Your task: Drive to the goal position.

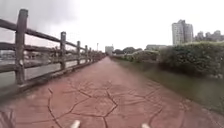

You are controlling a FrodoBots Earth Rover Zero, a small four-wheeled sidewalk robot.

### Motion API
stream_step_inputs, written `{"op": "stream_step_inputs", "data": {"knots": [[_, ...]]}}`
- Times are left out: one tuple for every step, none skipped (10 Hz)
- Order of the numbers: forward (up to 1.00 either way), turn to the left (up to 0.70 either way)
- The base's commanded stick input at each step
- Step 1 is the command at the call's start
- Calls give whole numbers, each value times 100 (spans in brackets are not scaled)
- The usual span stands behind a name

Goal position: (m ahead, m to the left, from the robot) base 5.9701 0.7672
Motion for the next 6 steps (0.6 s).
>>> {"op": "stream_step_inputs", "data": {"knots": [[70,0],[70,0],[70,0],[70,0],[70,0],[70,0]]}}
